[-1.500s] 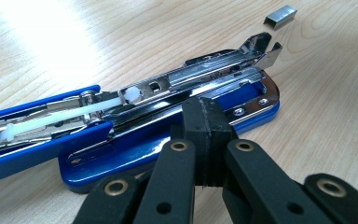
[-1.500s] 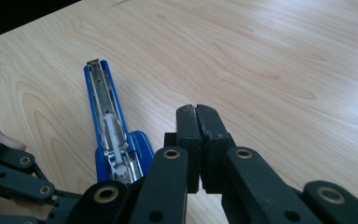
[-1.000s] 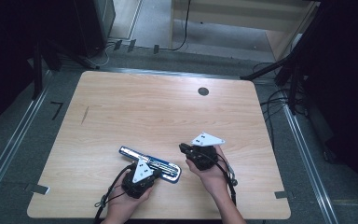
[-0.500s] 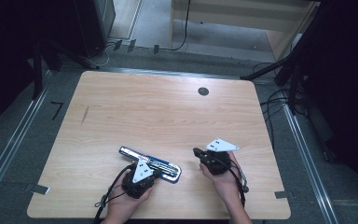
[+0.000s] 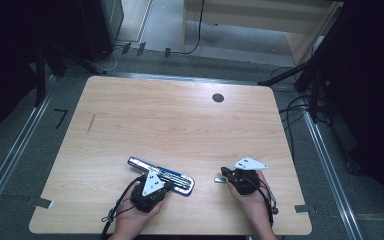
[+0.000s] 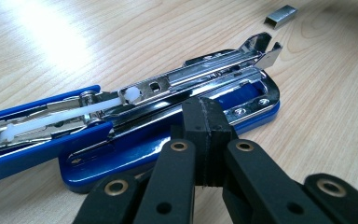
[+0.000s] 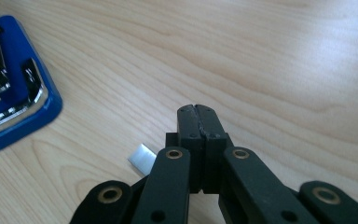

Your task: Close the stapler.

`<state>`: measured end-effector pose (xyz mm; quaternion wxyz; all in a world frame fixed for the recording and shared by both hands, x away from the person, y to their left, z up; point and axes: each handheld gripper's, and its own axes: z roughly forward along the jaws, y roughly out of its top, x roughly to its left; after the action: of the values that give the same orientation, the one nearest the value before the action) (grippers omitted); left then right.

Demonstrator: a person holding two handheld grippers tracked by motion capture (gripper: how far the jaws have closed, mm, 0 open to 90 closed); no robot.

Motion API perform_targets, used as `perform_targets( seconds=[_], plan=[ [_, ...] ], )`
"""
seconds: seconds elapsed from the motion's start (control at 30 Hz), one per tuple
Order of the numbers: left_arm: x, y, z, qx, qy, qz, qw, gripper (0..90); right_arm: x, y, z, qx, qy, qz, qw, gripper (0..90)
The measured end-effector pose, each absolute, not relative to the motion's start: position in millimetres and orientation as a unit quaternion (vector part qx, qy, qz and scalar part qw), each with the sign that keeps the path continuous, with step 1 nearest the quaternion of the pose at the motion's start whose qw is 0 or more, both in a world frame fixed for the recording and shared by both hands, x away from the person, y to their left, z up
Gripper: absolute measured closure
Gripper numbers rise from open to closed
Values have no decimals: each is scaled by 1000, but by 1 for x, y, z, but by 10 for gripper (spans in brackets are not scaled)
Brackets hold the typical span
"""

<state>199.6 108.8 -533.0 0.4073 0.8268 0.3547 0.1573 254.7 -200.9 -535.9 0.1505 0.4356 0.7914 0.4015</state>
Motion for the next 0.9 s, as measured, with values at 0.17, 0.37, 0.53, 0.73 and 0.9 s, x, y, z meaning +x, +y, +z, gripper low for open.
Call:
perform_targets(
  seconds=[0.17, 0.37, 0.53, 0.73, 0.9],
  plan=[
    [200, 109, -533, 827, 355, 157, 407, 900, 252, -205, -543, 439, 793, 395, 146, 900],
    [200, 109, -533, 827, 355, 157, 407, 900, 248, -207, -544, 438, 795, 394, 144, 900],
    [200, 109, -533, 827, 355, 157, 407, 900, 242, -207, -545, 436, 795, 396, 142, 900],
    [200, 109, -533, 827, 355, 158, 407, 900, 235, -207, -545, 430, 799, 396, 142, 900],
    [200, 109, -533, 827, 355, 157, 407, 900, 230, -207, -543, 433, 795, 400, 144, 900]
  ],
)
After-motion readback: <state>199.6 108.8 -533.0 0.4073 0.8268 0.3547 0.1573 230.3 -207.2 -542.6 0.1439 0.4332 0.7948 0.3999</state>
